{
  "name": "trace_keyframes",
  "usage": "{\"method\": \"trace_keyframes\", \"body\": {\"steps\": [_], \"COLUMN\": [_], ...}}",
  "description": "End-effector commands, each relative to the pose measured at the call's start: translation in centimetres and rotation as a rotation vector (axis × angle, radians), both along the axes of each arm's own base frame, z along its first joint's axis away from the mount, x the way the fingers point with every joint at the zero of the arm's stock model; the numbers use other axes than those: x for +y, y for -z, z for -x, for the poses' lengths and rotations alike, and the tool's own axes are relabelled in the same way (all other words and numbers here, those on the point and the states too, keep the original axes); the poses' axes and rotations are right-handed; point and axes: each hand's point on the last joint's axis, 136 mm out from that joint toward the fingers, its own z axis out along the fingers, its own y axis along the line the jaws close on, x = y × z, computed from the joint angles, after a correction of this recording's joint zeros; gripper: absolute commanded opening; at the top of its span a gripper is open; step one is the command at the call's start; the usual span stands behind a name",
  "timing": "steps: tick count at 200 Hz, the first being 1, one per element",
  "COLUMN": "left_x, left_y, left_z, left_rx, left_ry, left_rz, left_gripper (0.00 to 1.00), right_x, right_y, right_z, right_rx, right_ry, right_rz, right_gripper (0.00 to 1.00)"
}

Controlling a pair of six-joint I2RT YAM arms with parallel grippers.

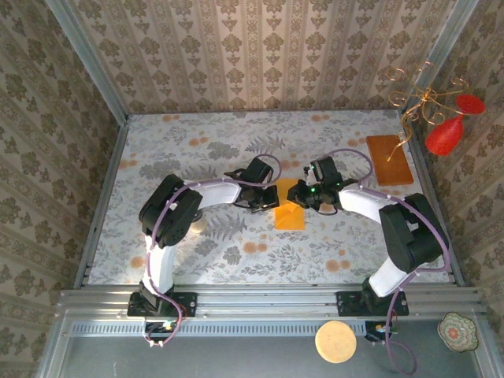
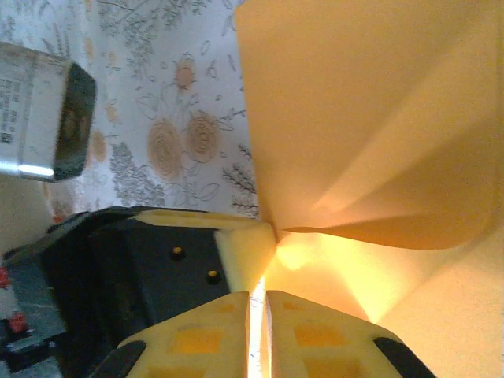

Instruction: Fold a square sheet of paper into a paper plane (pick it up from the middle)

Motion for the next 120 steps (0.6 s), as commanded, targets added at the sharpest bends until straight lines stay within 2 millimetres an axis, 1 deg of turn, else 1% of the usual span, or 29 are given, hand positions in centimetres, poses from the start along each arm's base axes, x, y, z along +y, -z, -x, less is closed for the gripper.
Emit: {"method": "trace_keyframes", "body": {"steps": [1, 15, 41, 120], "left_x": [0.6, 0.5, 0.4, 0.2], "left_y": [1.3, 1.2, 1.2, 0.7], "left_z": [0.5, 0.5, 0.4, 0.5], "left_rx": [0.043, 0.042, 0.044, 0.045], "left_ry": [0.021, 0.022, 0.023, 0.029], "left_rz": [-0.043, -0.040, -0.036, -0.024], "left_gripper": [0.02, 0.02, 0.02, 0.02], "right_x": [-1.0, -0.8, -0.5, -1.6], "right_y": [1.0, 1.2, 2.1, 5.0], "right_z": [-0.1, -0.3, -0.2, 0.6], "right_rx": [0.018, 0.024, 0.053, 0.132], "right_ry": [-0.007, -0.015, -0.025, 0.009], "right_rz": [0.085, 0.082, 0.072, 0.131], "right_gripper": [0.16, 0.16, 0.16, 0.15]}}
